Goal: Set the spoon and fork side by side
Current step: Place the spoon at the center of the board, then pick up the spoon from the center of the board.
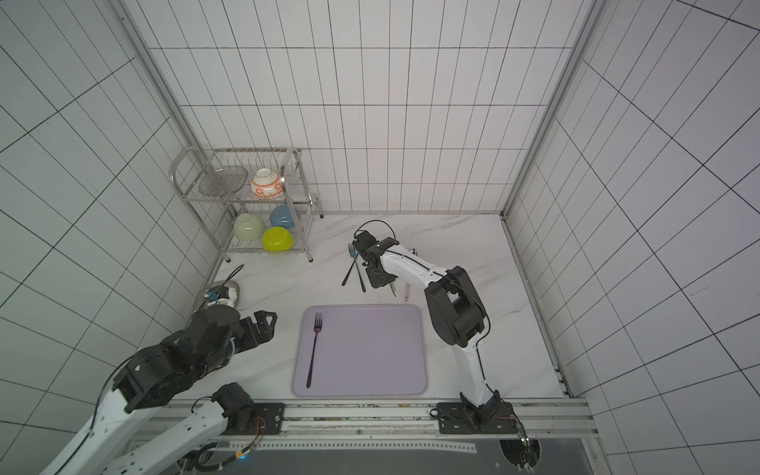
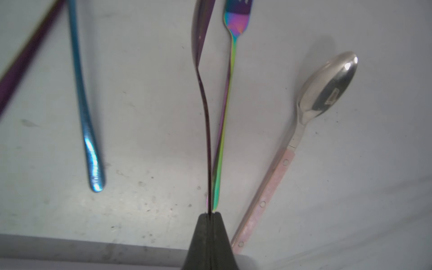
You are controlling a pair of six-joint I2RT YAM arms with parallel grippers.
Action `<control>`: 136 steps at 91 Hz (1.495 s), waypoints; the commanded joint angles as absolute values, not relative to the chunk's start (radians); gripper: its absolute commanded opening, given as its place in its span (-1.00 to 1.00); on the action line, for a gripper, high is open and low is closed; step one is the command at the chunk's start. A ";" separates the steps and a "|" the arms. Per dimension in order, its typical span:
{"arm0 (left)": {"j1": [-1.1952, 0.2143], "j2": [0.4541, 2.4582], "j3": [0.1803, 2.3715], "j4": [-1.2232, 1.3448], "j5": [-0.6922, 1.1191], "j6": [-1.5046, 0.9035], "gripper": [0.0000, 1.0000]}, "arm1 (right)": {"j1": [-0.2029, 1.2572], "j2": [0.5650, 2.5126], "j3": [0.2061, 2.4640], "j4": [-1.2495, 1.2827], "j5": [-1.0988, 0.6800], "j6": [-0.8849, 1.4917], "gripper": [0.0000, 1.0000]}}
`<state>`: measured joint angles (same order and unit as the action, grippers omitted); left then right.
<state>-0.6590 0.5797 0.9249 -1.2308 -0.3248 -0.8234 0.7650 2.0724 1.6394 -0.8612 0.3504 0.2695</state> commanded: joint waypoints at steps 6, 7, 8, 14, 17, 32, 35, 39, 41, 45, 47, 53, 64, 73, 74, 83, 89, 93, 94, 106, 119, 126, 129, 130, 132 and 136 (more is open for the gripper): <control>-0.656 0.571 0.914 -1.207 -0.334 -0.824 0.96 | 0.753 1.986 1.510 -0.914 0.540 0.319 -1.00; -0.655 0.571 0.915 -1.206 -0.334 -0.824 0.96 | 0.752 1.985 1.506 -0.913 0.540 0.318 -1.00; -0.655 0.571 0.915 -1.207 -0.334 -0.824 0.96 | 0.750 1.986 1.502 -0.913 0.538 0.317 -1.00; -0.655 0.571 0.914 -1.206 -0.333 -0.823 0.96 | 0.744 1.996 1.487 -0.915 0.531 0.304 -1.00; -0.655 0.572 0.915 -1.206 -0.332 -0.822 0.96 | 0.741 2.005 1.484 -0.917 0.528 0.298 -1.00; -0.656 0.579 0.914 -1.206 -0.324 -0.816 0.96 | 0.735 2.044 1.493 -0.928 0.497 0.258 -1.00; -0.656 0.579 0.916 -1.206 -0.324 -0.816 0.96 | 0.734 2.046 1.498 -0.931 0.492 0.256 -0.89; -0.656 0.580 0.917 -1.205 -0.324 -0.816 0.96 | 0.733 2.044 1.501 -0.931 0.479 0.253 -0.70; -0.655 0.579 0.916 -1.206 -0.323 -0.816 0.96 | 0.731 2.042 1.503 -0.929 0.469 0.249 -0.63; -0.656 0.578 0.916 -1.206 -0.324 -0.817 0.96 | 0.729 2.031 1.504 -0.924 0.448 0.240 -0.50; -0.656 0.577 0.916 -1.208 -0.325 -0.819 0.96 | 0.728 2.026 1.506 -0.922 0.437 0.235 -0.46; -0.655 0.574 0.916 -1.208 -0.327 -0.821 0.96 | 0.726 2.005 1.509 -0.906 0.382 0.209 -0.34; -0.656 0.570 0.919 -1.211 -0.330 -0.821 0.96 | 0.704 1.953 1.516 -0.882 0.286 0.169 -0.27; -0.656 0.573 0.919 -1.213 -0.327 -0.821 0.96 | 0.646 1.915 1.521 -0.850 0.135 0.152 -0.26; -0.656 0.573 0.919 -1.213 -0.326 -0.821 0.96 | 0.638 1.914 1.524 -0.849 0.111 0.150 -0.26; -0.656 0.582 0.919 -1.211 -0.320 -0.819 0.96 | 0.573 1.928 1.558 -0.845 -0.023 0.135 -0.27; -0.655 0.589 0.919 -1.210 -0.317 -0.818 0.96 | 0.540 1.948 1.586 -0.845 -0.068 0.116 -0.28; -0.656 0.592 0.919 -1.207 -0.316 -0.818 0.96 | 0.528 1.966 1.604 -0.844 -0.077 0.106 -0.29; -0.655 0.592 0.919 -1.206 -0.317 -0.818 0.96 | 0.525 1.971 1.608 -0.845 -0.078 0.103 -0.29; -0.655 0.608 0.917 -1.196 -0.316 -0.818 0.96 | 0.504 2.031 1.664 -0.845 -0.092 0.090 -0.32; -0.655 0.630 0.917 -1.180 -0.316 -0.818 0.96 | 0.503 2.085 1.698 -0.847 -0.117 0.083 -0.34; -0.656 0.641 0.917 -1.171 -0.315 -0.818 0.96 | 0.502 2.107 1.706 -0.847 -0.116 0.087 -0.35; -0.656 0.645 0.918 -1.168 -0.314 -0.816 0.96 | 0.503 2.115 1.706 -0.846 -0.115 0.088 -0.35; -0.656 0.645 0.918 -1.166 -0.314 -0.816 0.96 | 0.502 2.117 1.705 -0.846 -0.115 0.087 -0.35; -0.656 0.648 0.918 -1.166 -0.315 -0.816 0.97 | 0.503 2.122 1.704 -0.845 -0.115 0.087 -0.35; -0.655 0.651 0.917 -1.163 -0.315 -0.816 0.96 | 0.502 2.131 1.703 -0.845 -0.119 0.086 -0.35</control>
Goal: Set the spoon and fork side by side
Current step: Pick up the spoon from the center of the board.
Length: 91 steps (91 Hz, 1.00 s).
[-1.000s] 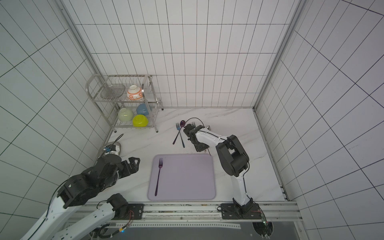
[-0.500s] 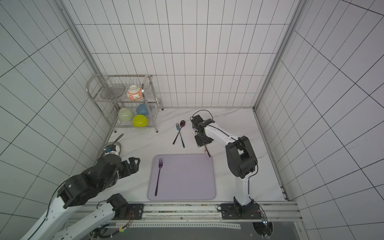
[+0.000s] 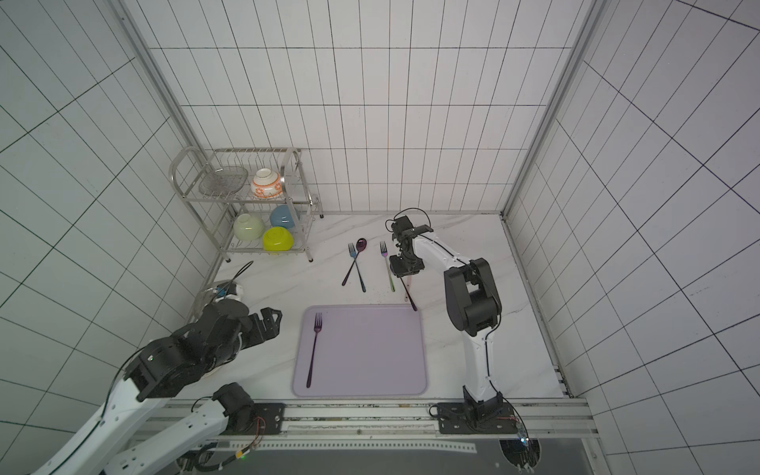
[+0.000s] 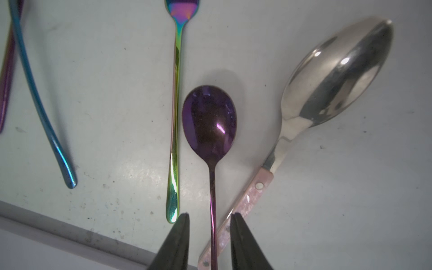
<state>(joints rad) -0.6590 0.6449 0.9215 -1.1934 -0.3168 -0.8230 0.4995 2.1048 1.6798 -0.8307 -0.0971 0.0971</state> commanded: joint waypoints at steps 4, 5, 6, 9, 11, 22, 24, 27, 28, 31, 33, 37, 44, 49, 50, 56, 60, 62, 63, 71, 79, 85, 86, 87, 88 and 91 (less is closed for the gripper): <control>-0.656 0.655 0.917 -1.161 -0.314 -0.816 0.96 | 0.502 2.142 1.703 -0.844 -0.121 0.086 -0.36; -0.655 0.654 0.918 -1.161 -0.315 -0.816 0.96 | 0.503 2.144 1.702 -0.843 -0.121 0.087 -0.36; -0.656 0.655 0.918 -1.161 -0.315 -0.816 0.96 | 0.502 2.146 1.702 -0.843 -0.122 0.086 -0.36; -0.656 0.655 0.918 -1.159 -0.315 -0.816 0.96 | 0.502 2.153 1.702 -0.842 -0.123 0.087 -0.36; -0.656 0.654 0.916 -1.158 -0.314 -0.816 0.97 | 0.502 2.157 1.702 -0.840 -0.123 0.086 -0.36; -0.655 0.654 0.914 -1.161 -0.317 -0.816 0.96 | 0.502 2.180 1.709 -0.836 -0.119 0.091 -0.42; -0.656 0.654 0.914 -1.161 -0.318 -0.816 0.96 | 0.502 2.185 1.712 -0.835 -0.119 0.091 -0.42; -0.656 0.655 0.914 -1.160 -0.318 -0.815 0.96 | 0.502 2.193 1.714 -0.837 -0.120 0.093 -0.43; -0.656 0.655 0.914 -1.161 -0.318 -0.815 0.97 | 0.503 2.195 1.716 -0.836 -0.120 0.093 -0.44; -0.655 0.655 0.914 -1.162 -0.318 -0.815 0.96 | 0.503 2.202 1.720 -0.836 -0.119 0.094 -0.45; -0.655 0.655 0.914 -1.163 -0.318 -0.815 0.96 | 0.503 2.206 1.722 -0.836 -0.118 0.095 -0.47; -0.655 0.654 0.914 -1.163 -0.319 -0.815 0.96 | 0.502 2.213 1.724 -0.836 -0.118 0.097 -0.52; -0.656 0.654 0.915 -1.163 -0.320 -0.815 0.96 | 0.502 2.219 1.727 -0.836 -0.112 0.104 -0.65; -0.656 0.653 0.916 -1.162 -0.321 -0.815 0.96 | 0.502 2.217 1.727 -0.836 -0.103 0.108 -0.77; -0.655 0.653 0.916 -1.162 -0.321 -0.815 0.96 | 0.502 2.217 1.726 -0.836 -0.101 0.109 -0.79; -0.655 0.652 0.917 -1.162 -0.321 -0.815 0.96 | 0.503 2.208 1.725 -0.838 -0.091 0.114 -0.91; -0.655 0.651 0.917 -1.164 -0.321 -0.815 0.96 | 0.503 2.201 1.723 -0.838 -0.084 0.116 -0.97; -0.655 0.649 0.917 -1.163 -0.321 -0.814 0.96 | 0.503 2.197 1.721 -0.838 -0.082 0.117 -1.00; -0.655 0.648 0.917 -1.165 -0.321 -0.813 0.96 | 0.503 2.195 1.720 -0.838 -0.081 0.118 -1.00; -0.656 0.642 0.919 -1.166 -0.322 -0.813 0.96 | 0.506 2.172 1.719 -0.840 -0.078 0.128 -1.00; -0.655 0.635 0.920 -1.171 -0.326 -0.811 0.96 | 0.518 2.132 1.721 -0.849 -0.049 0.150 -1.00; -0.655 0.630 0.923 -1.180 -0.332 -0.811 0.96 | 0.537 2.087 1.726 -0.872 -0.005 0.192 -1.00; -0.655 0.629 0.923 -1.182 -0.333 -0.811 0.96 | 0.541 2.080 1.728 -0.879 0.005 0.197 -1.00; -0.656 0.628 0.923 -1.185 -0.334 -0.811 0.97 | 0.544 2.072 1.730 -0.885 0.013 0.204 -1.00; -0.655 0.628 0.924 -1.187 -0.335 -0.811 0.96 | 0.549 2.063 1.731 -0.893 0.020 0.216 -1.00; -0.655 0.625 0.928 -1.194 -0.340 -0.811 0.96 | 0.562 2.039 1.733 -0.914 0.031 0.249 -1.00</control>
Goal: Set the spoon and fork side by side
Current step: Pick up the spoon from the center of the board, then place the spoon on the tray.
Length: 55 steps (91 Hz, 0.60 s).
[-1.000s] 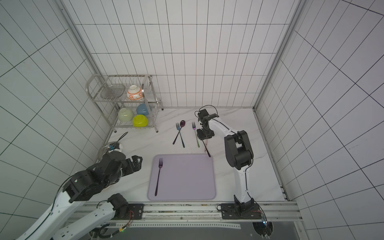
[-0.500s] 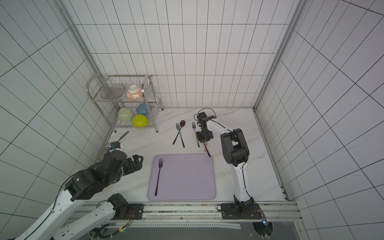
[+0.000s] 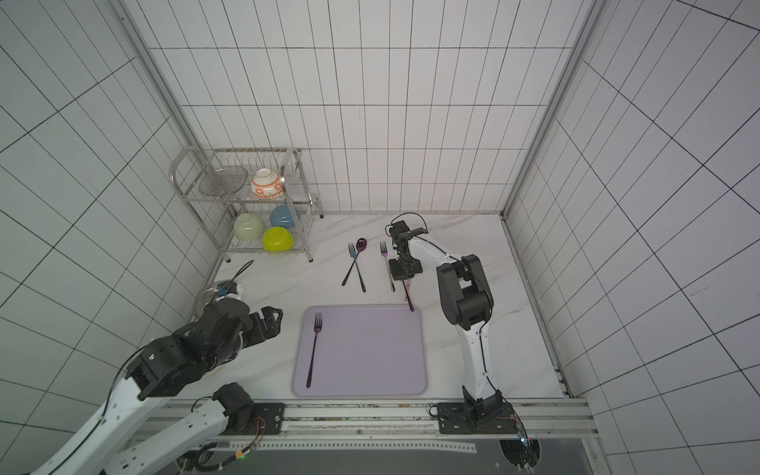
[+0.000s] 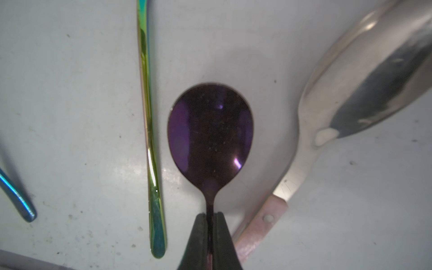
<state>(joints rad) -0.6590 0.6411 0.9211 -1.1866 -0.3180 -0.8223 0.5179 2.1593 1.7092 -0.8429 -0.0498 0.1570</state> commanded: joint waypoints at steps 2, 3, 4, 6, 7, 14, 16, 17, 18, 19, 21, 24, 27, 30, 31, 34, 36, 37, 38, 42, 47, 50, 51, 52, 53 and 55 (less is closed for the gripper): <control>-0.656 0.623 0.931 -1.199 -0.344 -0.811 0.96 | 0.571 2.020 1.733 -0.928 0.035 0.280 -1.00; -0.656 0.622 0.933 -1.202 -0.346 -0.811 0.96 | 0.579 2.011 1.731 -0.932 0.038 0.290 -1.00; -0.656 0.620 0.933 -1.205 -0.349 -0.810 0.96 | 0.586 2.002 1.729 -0.939 0.041 0.304 -1.00; -0.655 0.617 0.937 -1.211 -0.351 -0.809 0.96 | 0.596 1.981 1.720 -0.949 0.045 0.337 -1.00; -0.655 0.616 0.939 -1.214 -0.354 -0.809 0.96 | 0.606 1.971 1.715 -0.953 0.047 0.354 -1.00; -0.655 0.599 0.956 -1.230 -0.369 -0.807 0.96 | 0.672 1.898 1.661 -0.961 0.037 0.473 -1.00; -0.656 0.595 0.962 -1.234 -0.371 -0.807 0.96 | 0.696 1.877 1.640 -0.957 0.031 0.514 -1.00; -0.655 0.592 0.964 -1.238 -0.374 -0.807 0.96 | 0.707 1.865 1.629 -0.954 0.030 0.533 -1.00; -0.656 0.590 0.967 -1.240 -0.376 -0.808 0.96 | 0.718 1.854 1.621 -0.952 0.028 0.547 -1.00; -0.655 0.587 0.970 -1.245 -0.378 -0.808 0.96 | 0.733 1.845 1.607 -0.949 0.025 0.566 -1.00; -0.656 0.582 0.977 -1.254 -0.382 -0.811 0.96 | 0.756 1.828 1.580 -0.943 0.021 0.611 -1.00; -0.655 0.573 0.989 -1.265 -0.388 -0.815 0.97 | 0.796 1.800 1.544 -0.923 0.017 0.671 -1.00; -0.656 0.564 1.003 -1.273 -0.392 -0.818 0.96 | 0.833 1.776 1.513 -0.901 0.018 0.725 -1.00; -0.655 0.555 1.011 -1.282 -0.395 -0.822 0.96 | 0.878 1.757 1.478 -0.882 0.019 0.781 -1.00; -0.655 0.552 1.014 -1.285 -0.395 -0.823 0.96 | 0.890 1.752 1.471 -0.874 0.020 0.800 -1.00; -0.656 0.544 1.022 -1.290 -0.395 -0.825 0.96 | 0.930 1.744 1.448 -0.852 0.025 0.870 -1.00; -0.656 0.537 1.025 -1.291 -0.394 -0.826 0.96 | 0.953 1.742 1.440 -0.838 0.031 0.900 -1.00; -0.656 0.534 1.026 -1.292 -0.392 -0.826 0.96 | 0.967 1.743 1.437 -0.834 0.034 0.916 -1.00; -0.656 0.529 1.027 -1.293 -0.391 -0.826 0.97 | 0.986 1.745 1.436 -0.830 0.038 0.931 -1.00; -0.656 0.516 1.027 -1.292 -0.389 -0.823 0.97 | 1.028 1.760 1.441 -0.824 0.060 0.986 -1.00; -0.656 0.497 1.023 -1.293 -0.389 -0.818 0.97 | 1.089 1.793 1.458 -0.824 0.086 1.051 -1.00; -0.656 0.489 1.020 -1.295 -0.390 -0.815 0.97 | 1.120 1.816 1.469 -0.819 0.096 1.085 -1.00; -0.656 0.486 1.018 -1.296 -0.390 -0.814 0.97 | 1.129 1.824 1.472 -0.818 0.099 1.095 -1.00; -0.656 0.483 1.018 -1.298 -0.390 -0.814 0.97 | 1.135 1.832 1.476 -0.815 0.101 1.108 -1.00; -0.655 0.479 1.016 -1.299 -0.390 -0.813 0.97 | 1.146 1.839 1.481 -0.810 0.103 1.120 -1.00; -0.655 0.475 1.014 -1.300 -0.391 -0.811 0.97 | 1.163 1.857 1.495 -0.804 0.106 1.136 -1.00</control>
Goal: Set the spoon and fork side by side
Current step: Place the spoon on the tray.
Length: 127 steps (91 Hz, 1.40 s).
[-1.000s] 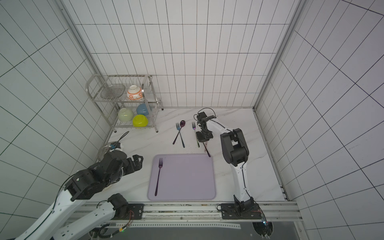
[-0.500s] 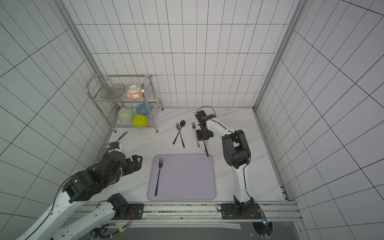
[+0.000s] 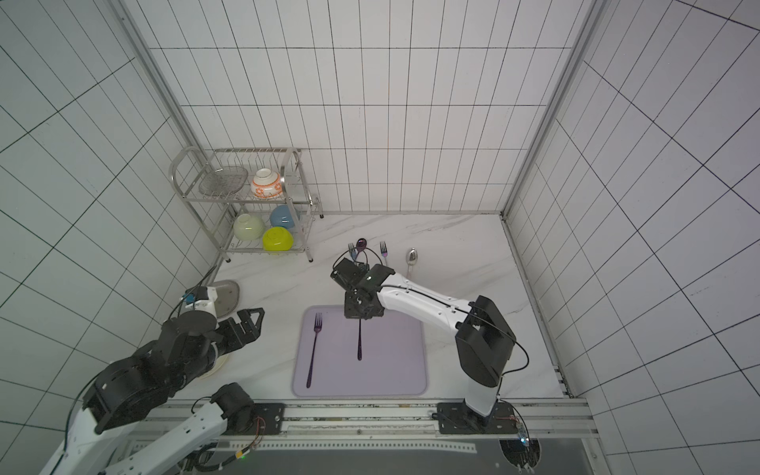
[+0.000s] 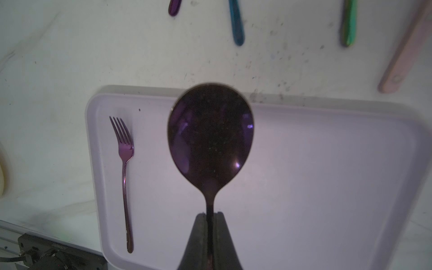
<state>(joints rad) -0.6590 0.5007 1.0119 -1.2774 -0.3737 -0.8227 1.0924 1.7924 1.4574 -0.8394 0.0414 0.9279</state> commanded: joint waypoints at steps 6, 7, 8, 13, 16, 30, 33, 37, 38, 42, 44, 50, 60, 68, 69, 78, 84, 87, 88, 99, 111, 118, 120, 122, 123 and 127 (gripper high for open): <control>-0.656 0.458 1.007 -1.303 -0.384 -0.810 0.97 | 1.206 1.911 1.542 -0.812 0.128 1.164 -1.00; -0.655 0.454 1.004 -1.302 -0.380 -0.809 0.97 | 1.213 1.919 1.548 -0.816 0.131 1.168 -1.00; -0.655 0.452 1.002 -1.300 -0.378 -0.809 0.97 | 1.220 1.928 1.558 -0.819 0.132 1.170 -1.00; -0.655 0.440 0.991 -1.299 -0.372 -0.810 0.97 | 1.242 1.973 1.592 -0.829 0.130 1.186 -1.00; -0.655 0.431 0.984 -1.301 -0.368 -0.812 0.97 | 1.251 1.997 1.605 -0.827 0.124 1.191 -1.00; -0.656 0.390 0.953 -1.305 -0.352 -0.825 0.97 | 1.276 2.073 1.657 -0.828 0.126 1.188 -1.00; -0.655 0.385 0.951 -1.306 -0.350 -0.825 0.97 | 1.278 2.083 1.662 -0.828 0.126 1.187 -1.00; -0.656 0.378 0.952 -1.308 -0.348 -0.824 0.97 | 1.278 2.094 1.667 -0.827 0.126 1.182 -1.00; -0.656 0.377 0.952 -1.308 -0.348 -0.824 0.97 | 1.279 2.096 1.668 -0.827 0.126 1.180 -1.00; -0.656 0.375 0.951 -1.307 -0.347 -0.824 0.97 | 1.282 2.104 1.670 -0.825 0.124 1.177 -1.00; -0.656 0.374 0.950 -1.305 -0.344 -0.823 0.97 | 1.283 2.108 1.670 -0.824 0.123 1.175 -1.00; -0.655 0.377 0.950 -1.301 -0.341 -0.819 0.97 | 1.289 2.121 1.675 -0.821 0.123 1.173 -1.00; -0.655 0.383 0.950 -1.303 -0.335 -0.815 0.97 | 1.297 2.151 1.698 -0.817 0.125 1.153 -1.00; -0.656 0.380 0.950 -1.302 -0.333 -0.813 0.97 | 1.300 2.166 1.714 -0.822 0.131 1.140 -1.00; -0.656 0.379 0.950 -1.303 -0.333 -0.813 0.97 | 1.301 2.168 1.715 -0.822 0.132 1.139 -1.00; -0.655 0.380 0.950 -1.303 -0.330 -0.812 0.97 | 1.302 2.171 1.711 -0.822 0.139 1.140 -1.00; -0.655 0.383 0.950 -1.304 -0.330 -0.811 0.97 | 1.301 2.173 1.705 -0.823 0.140 1.140 -1.00; -0.656 0.385 0.950 -1.302 -0.330 -0.810 0.97 | 1.301 2.175 1.704 -0.821 0.138 1.139 -1.00; -0.656 0.385 0.950 -1.302 -0.329 -0.810 0.97 | 1.301 2.176 1.703 -0.821 0.137 1.140 -1.00; -0.656 0.388 0.949 -1.300 -0.330 -0.810 0.97 | 1.302 2.185 1.704 -0.818 0.134 1.131 -1.00; -0.656 0.390 0.948 -1.300 -0.331 -0.811 0.97 | 1.302 2.190 1.706 -0.817 0.139 1.115 -1.00; -0.655 0.388 0.949 -1.301 -0.333 -0.814 0.97 | 1.302 2.195 1.704 -0.816 0.141 1.108 -1.00; -0.656 0.387 0.948 -1.302 -0.334 -0.814 0.97 | 1.303 2.196 1.704 -0.816 0.140 1.109 -1.00; -0.656 0.387 0.948 -1.301 -0.334 -0.814 0.97 | 1.303 2.198 1.704 -0.816 0.139 1.107 -1.00; -0.655 0.387 0.948 -1.301 -0.334 -0.815 0.97 | 1.302 2.200 1.705 -0.816 0.138 1.107 -1.00; -0.655 0.387 0.949 -1.303 -0.334 -0.816 0.97 | 1.302 2.204 1.707 -0.816 0.136 1.105 -1.00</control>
